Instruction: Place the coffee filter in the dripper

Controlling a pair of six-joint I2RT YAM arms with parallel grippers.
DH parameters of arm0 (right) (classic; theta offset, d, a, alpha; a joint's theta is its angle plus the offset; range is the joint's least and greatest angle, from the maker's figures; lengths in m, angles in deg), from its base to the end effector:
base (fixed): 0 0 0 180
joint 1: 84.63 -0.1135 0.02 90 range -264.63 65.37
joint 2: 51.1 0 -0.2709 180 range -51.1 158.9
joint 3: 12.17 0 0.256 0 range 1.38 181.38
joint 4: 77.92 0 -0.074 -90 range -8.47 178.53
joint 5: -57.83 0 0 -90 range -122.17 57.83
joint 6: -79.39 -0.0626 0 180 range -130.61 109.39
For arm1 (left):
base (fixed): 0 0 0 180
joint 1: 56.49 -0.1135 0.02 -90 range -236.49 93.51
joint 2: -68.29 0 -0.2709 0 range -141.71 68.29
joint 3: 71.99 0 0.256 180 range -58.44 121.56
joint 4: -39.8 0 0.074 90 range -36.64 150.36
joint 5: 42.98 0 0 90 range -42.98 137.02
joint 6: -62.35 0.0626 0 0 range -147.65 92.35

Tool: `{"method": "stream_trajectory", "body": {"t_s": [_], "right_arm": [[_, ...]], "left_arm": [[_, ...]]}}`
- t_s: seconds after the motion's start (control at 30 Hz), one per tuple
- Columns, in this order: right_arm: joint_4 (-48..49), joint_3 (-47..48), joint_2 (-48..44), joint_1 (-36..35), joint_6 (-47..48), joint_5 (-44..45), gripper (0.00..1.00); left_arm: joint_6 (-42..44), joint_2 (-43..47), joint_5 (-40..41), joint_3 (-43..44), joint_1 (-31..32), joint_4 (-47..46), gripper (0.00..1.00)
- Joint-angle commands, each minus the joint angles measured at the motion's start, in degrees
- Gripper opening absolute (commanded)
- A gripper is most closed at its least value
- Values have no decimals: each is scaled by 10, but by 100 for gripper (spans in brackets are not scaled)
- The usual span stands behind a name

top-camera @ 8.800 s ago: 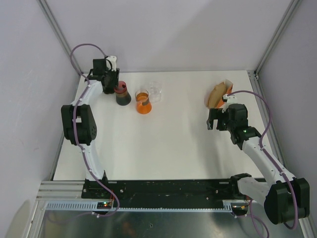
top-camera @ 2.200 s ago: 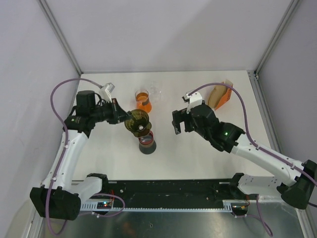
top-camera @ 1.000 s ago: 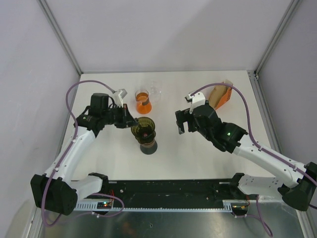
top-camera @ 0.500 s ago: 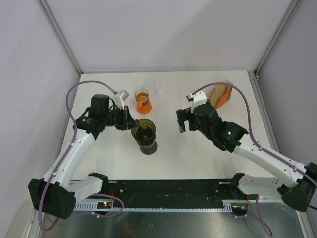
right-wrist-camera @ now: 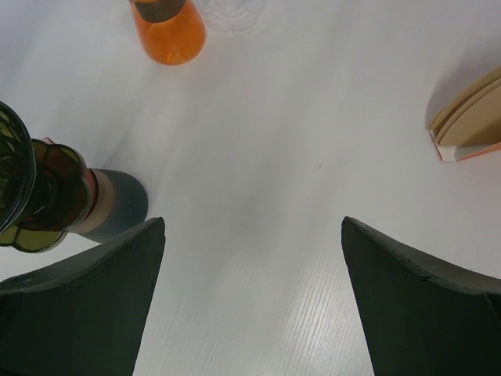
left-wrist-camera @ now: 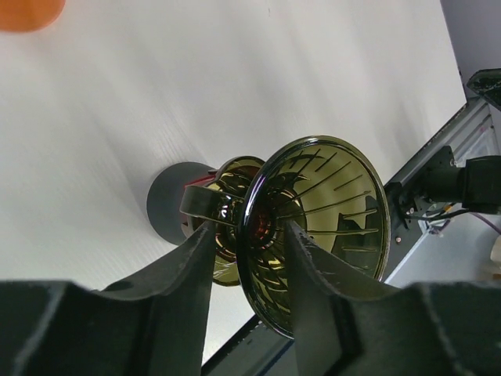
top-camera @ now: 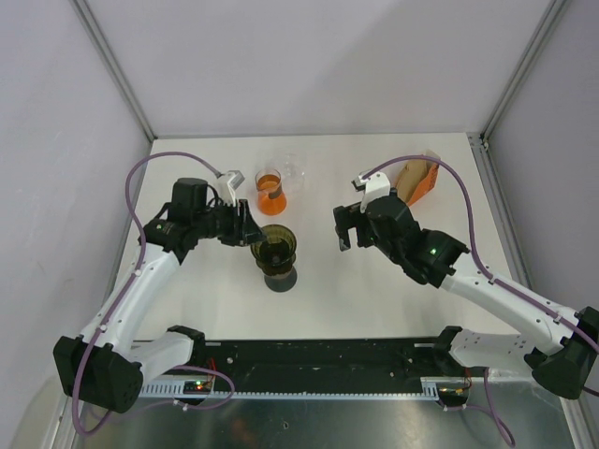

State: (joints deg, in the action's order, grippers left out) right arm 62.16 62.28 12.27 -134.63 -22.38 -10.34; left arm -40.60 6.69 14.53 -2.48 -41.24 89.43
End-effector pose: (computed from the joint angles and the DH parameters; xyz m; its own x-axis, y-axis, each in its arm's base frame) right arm 0.1885 0.1884 0.3411 -0.4059 -0.1891 -0.8941 -0.4279 0.9038 0.0031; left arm 0.2221 -0.0954 0.3026 -0.7621 0.0119 -0.6473 0.4493 0.7295 -0.5156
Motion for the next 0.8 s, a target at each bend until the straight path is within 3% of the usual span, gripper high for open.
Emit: {"method": "stream_trajectory", "body": {"t_s": [0.0,0.1,0.2,0.33,0.57,0.77], "right_arm": [[-8,21,-9,3,2,6,99],[-12,21,-13,3,1,7,99],[-8,21,-20,9,12,12,99],[21,22,-37,62,25,-11,99],[142,24,-28,224,37,-47,99],[158,99,113,302,57,-18,72]], "left_arm": [[6,6,1,4,4,-14,49],[11,6,2,22,3,-13,60],[29,10,17,70,-9,-9,79],[49,2,51,114,-51,-8,95],[64,-76,16,131,-192,-14,98],[92,-98,-18,105,-214,-31,94]]}}
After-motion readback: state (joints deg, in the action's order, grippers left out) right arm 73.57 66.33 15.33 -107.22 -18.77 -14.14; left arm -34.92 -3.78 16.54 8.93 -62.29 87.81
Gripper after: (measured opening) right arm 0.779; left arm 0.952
